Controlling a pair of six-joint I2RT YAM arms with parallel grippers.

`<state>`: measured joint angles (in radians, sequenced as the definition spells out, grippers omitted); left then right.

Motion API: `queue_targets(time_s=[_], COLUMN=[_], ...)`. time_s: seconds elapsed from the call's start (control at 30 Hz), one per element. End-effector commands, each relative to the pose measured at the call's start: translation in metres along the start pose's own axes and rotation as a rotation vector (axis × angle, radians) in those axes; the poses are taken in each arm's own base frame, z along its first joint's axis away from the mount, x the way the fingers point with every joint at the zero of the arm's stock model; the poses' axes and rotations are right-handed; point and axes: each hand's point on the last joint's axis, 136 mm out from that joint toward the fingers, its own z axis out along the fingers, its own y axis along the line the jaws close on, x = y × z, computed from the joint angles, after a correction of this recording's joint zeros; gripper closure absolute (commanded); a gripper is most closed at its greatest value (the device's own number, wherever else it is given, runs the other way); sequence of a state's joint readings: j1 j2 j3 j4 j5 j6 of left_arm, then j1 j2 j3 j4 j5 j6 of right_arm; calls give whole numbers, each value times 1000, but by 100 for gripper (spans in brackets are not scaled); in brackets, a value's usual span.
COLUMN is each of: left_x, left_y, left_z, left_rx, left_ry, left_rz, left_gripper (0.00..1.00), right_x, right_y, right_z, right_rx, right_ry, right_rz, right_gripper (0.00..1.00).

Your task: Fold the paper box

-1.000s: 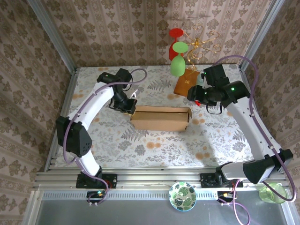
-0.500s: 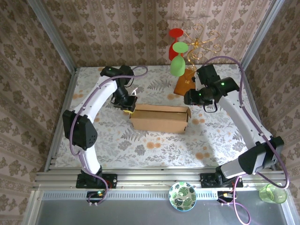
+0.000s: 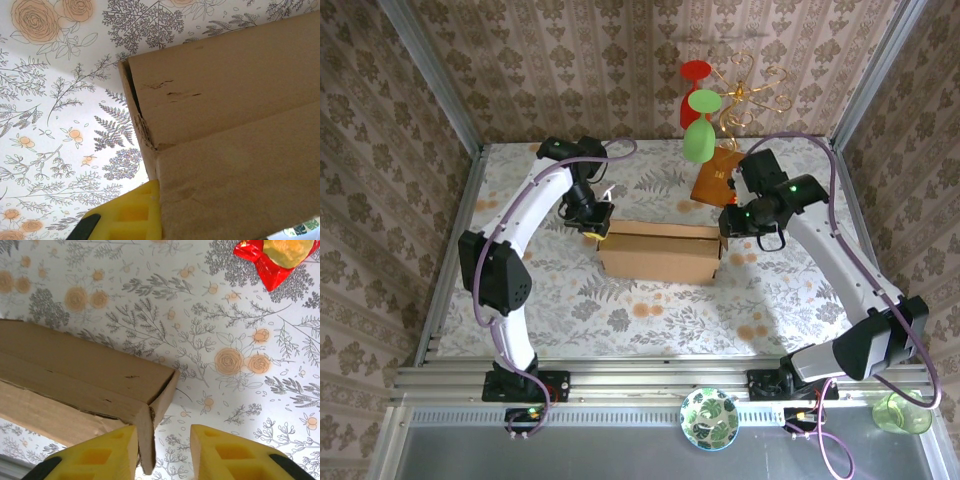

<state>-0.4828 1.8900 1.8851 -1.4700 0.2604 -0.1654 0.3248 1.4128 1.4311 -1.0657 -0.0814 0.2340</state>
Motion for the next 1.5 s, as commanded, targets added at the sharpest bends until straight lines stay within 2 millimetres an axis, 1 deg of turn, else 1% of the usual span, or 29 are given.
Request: queue_targets(time_s=[0.0,0.2,0.27,0.33,0.4,0.43,0.53,0.6,0.67,0.73,0.8,1.0,1.3,1.47], left_x=[3,3,3,3,2,2,2,1,1,1,0,0,-2,-2], left_y=[9,9,8,8,8,8,8,9,9,9,9,9,9,9], left_z=[5,6,6,6,6,7,7,6,7,7,6,7,6,8], left_rx=[-36,-38,-36,-35,-33,-33,-35,-36,-35,-34,-36,-39,-37,-34], left_ry=[46,47,45,46,44,44,46,44,46,45,45,52,48,53], left_rz=[-17,-18,-21,-21,-24,-24,-28,-28,-28,-29,-28,-28,-27,-33], left_gripper=[92,92,91,92,91,91,91,91,91,91,91,91,91,91], right_x=[4,3,4,4,4,3,2,4,8,14,16,8,8,7], right_y=[0,3,5,7,10,12,15,19,18,16,15,19,16,15], right_z=[-3,-1,-1,-5,-6,-17,-29,-34,-31,-22,-16,-7,2,4], right_rx=[17,17,15,10,4,-6,-27,-49,-55,-46,-42,-57,-38,-32], right_ry=[-3,2,6,-4,-5,-36,-75,-90,-84,-61,-54,-51,-35,-32], right_rz=[-27,-37,-40,-38,-37,-38,-29,-27,-25,-20,-17,-14,-16,-8], right_gripper=[70,78,79,76,75,75,69,68,68,68,69,73,78,85])
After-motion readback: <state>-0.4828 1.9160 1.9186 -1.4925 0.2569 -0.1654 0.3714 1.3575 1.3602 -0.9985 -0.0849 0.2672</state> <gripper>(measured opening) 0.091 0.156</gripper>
